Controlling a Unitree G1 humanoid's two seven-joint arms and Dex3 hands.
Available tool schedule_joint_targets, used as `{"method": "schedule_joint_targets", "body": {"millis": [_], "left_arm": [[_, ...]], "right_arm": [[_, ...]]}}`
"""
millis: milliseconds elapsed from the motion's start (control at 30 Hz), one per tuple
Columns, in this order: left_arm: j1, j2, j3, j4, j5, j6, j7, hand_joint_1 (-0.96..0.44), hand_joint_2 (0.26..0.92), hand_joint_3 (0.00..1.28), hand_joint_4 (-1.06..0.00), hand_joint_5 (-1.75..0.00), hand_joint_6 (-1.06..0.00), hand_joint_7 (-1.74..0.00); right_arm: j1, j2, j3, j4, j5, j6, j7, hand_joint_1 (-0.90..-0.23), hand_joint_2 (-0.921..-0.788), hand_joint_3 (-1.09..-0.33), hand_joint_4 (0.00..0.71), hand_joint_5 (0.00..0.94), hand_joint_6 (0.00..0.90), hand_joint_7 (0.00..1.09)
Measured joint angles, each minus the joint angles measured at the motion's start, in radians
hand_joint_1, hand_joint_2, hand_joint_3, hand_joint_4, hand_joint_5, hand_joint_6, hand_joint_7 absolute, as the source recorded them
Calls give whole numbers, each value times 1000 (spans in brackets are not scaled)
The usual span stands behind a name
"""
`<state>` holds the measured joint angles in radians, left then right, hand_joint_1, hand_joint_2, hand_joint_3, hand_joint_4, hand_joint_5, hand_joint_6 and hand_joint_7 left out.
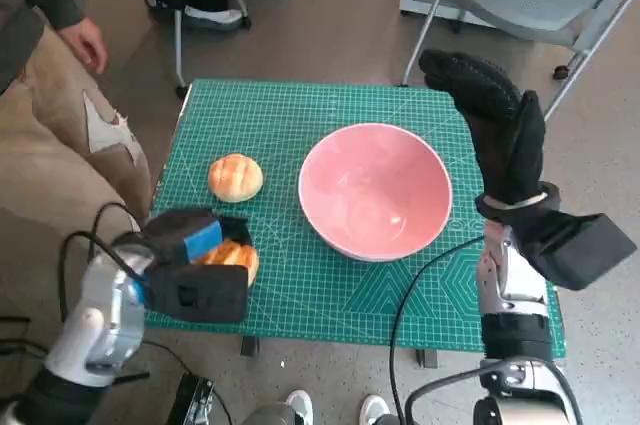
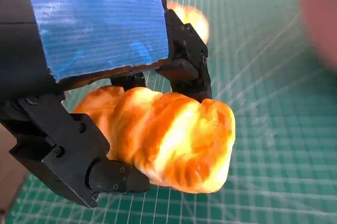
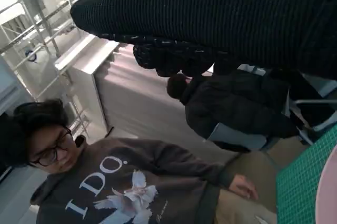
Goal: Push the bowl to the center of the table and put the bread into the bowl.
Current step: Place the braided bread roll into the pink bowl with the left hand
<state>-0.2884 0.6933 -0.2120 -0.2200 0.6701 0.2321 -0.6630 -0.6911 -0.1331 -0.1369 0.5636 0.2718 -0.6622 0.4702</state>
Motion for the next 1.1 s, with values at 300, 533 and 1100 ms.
{"method": "schedule_joint_targets", "body": {"millis": [300, 533, 1100], "left_arm": [[-158, 3, 100, -170, -67, 65, -51, 3, 804, 171, -858, -1017, -721, -1050], [-345, -45, 94, -220, -41, 108, -30, 3, 806, 159, -868, -1021, -732, -1021], [-662, -216, -108, 107, -2, -11, 24, 2, 884, 31, -834, -1050, -718, -1034]], "right_arm": [[-26, -1, -3, 33, 0, -8, 1, -699, -921, -818, 174, 3, -1, 497], [-42, -2, -3, 58, 0, -19, 6, -692, -921, -819, 170, 1, -1, 498], [-43, -5, -4, 70, 2, -34, 21, -685, -921, -820, 168, 0, -1, 497]]}}
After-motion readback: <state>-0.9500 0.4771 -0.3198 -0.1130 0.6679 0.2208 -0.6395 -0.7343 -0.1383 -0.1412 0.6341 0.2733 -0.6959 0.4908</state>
